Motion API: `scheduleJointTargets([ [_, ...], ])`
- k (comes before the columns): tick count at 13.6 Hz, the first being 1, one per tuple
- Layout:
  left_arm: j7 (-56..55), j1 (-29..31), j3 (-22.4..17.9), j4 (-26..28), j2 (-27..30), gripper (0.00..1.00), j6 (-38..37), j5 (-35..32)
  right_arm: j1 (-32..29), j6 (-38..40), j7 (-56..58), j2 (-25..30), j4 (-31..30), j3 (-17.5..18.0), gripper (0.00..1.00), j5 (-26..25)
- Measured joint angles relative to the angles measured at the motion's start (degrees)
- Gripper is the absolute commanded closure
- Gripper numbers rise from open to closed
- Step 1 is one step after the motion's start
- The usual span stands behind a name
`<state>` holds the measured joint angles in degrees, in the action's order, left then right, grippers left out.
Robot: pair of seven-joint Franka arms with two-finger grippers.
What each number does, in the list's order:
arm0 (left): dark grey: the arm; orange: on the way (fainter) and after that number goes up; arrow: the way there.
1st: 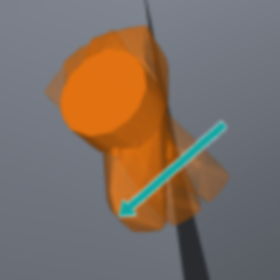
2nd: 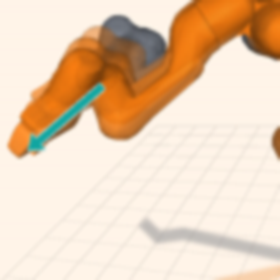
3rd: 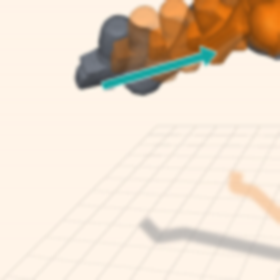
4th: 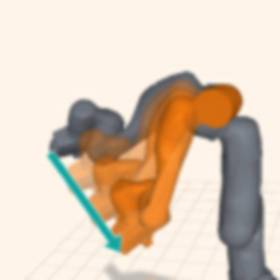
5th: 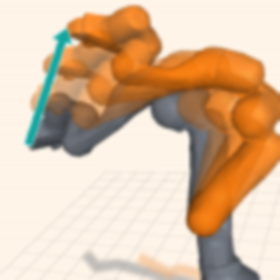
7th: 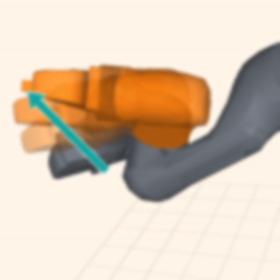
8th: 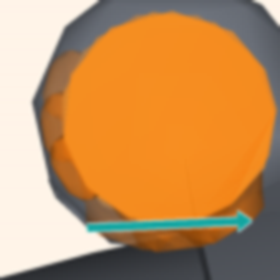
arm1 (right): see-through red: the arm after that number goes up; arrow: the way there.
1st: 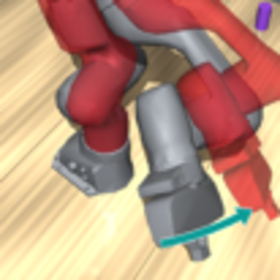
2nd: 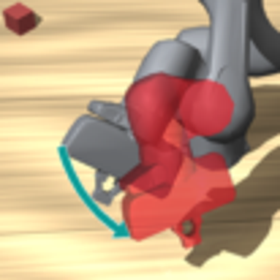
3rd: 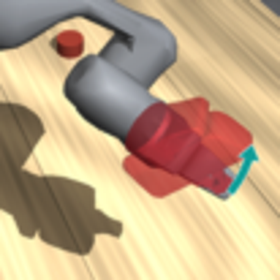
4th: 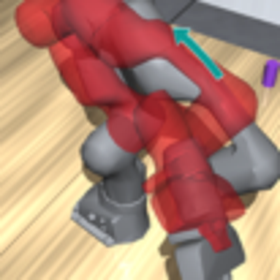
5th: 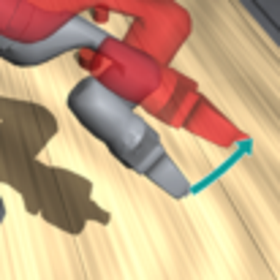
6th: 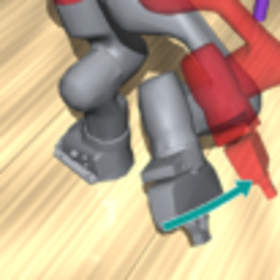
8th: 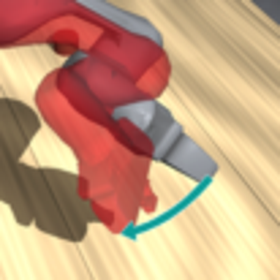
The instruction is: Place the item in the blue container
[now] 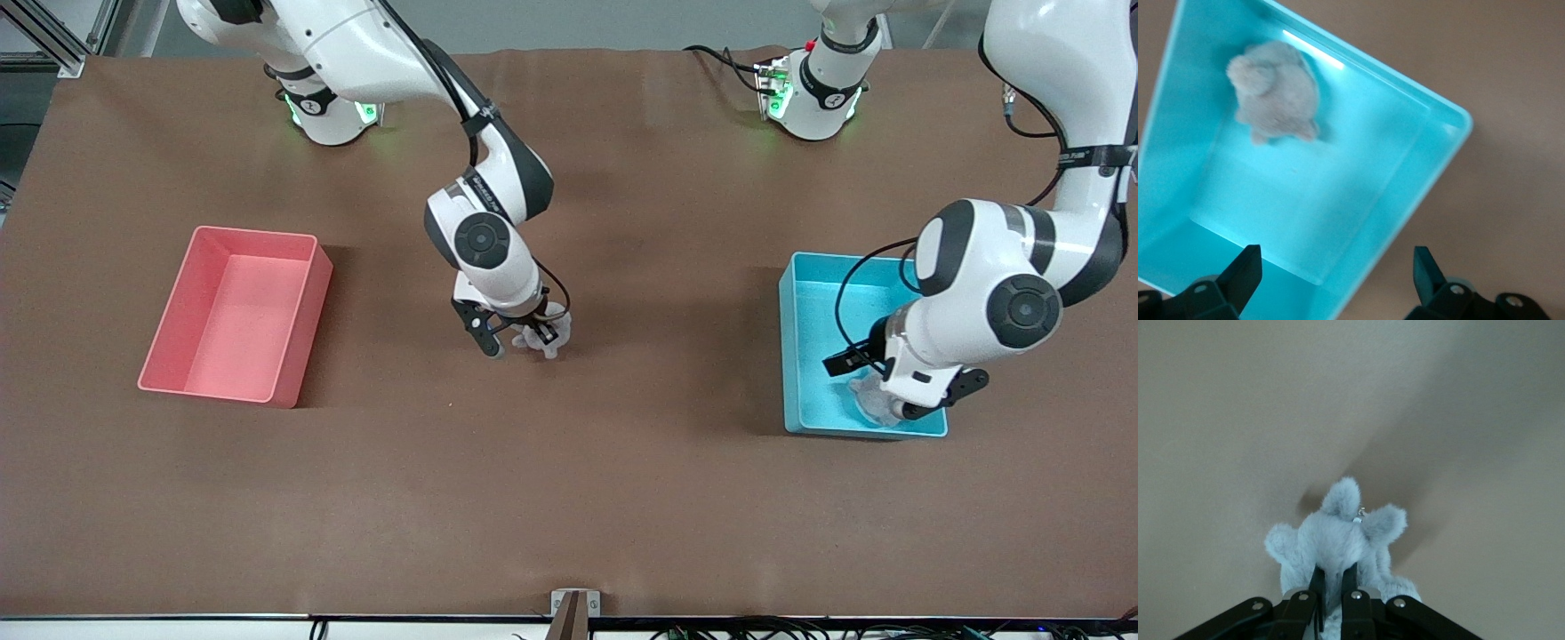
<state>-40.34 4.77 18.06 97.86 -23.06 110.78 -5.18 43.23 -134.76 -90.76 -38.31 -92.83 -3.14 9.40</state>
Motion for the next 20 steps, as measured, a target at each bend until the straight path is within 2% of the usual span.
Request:
scheduleJointTargets([
  [1,-3.11,-0.27,1.57,-0.02,0.00,0.00,0.00,0.00,0.15,-0.46,-0.54,-0.73,0.30,-0.07,0.00,-0.53],
  [3,-9.45,-1.23,4.26,-0.18,-0.21,0.00,0.05,0.00,0.13,-0.55,-0.62,-1.04,0.75,-0.46,0.00,-0.87],
  [6,-18.93,-5.20,5.30,-0.88,-2.34,0.00,2.32,0.44,-0.30,0.75,-0.15,-0.88,2.48,-1.16,0.00,-3.71],
  [9,-28.75,-10.74,5.46,-1.51,-5.55,0.00,8.72,1.94,-3.17,10.78,8.25,0.85,7.08,-1.68,0.00,-4.77],
  [12,-37.00,-16.36,5.56,-2.09,-8.88,0.00,15.92,2.07,-9.24,21.92,24.34,6.46,9.14,-1.94,0.00,-4.99],
  [15,-44.47,-23.46,5.44,-5.76,-13.33,0.00,21.11,2.07,-18.02,31.21,45.56,12.15,8.90,-2.16,0.00,-5.09],
  [17,-47.88,-27.62,5.21,-8.15,-16.14,0.00,24.70,2.07,-24.64,33.54,61.07,15.48,7.02,-2.30,0.00,-5.21],
  [20,-48.45,-31.96,3.73,-9.00,-19.06,0.00,31.59,1.94,-35.27,38.07,80.34,20.10,4.28,-2.46,0.00,-6.52],
])
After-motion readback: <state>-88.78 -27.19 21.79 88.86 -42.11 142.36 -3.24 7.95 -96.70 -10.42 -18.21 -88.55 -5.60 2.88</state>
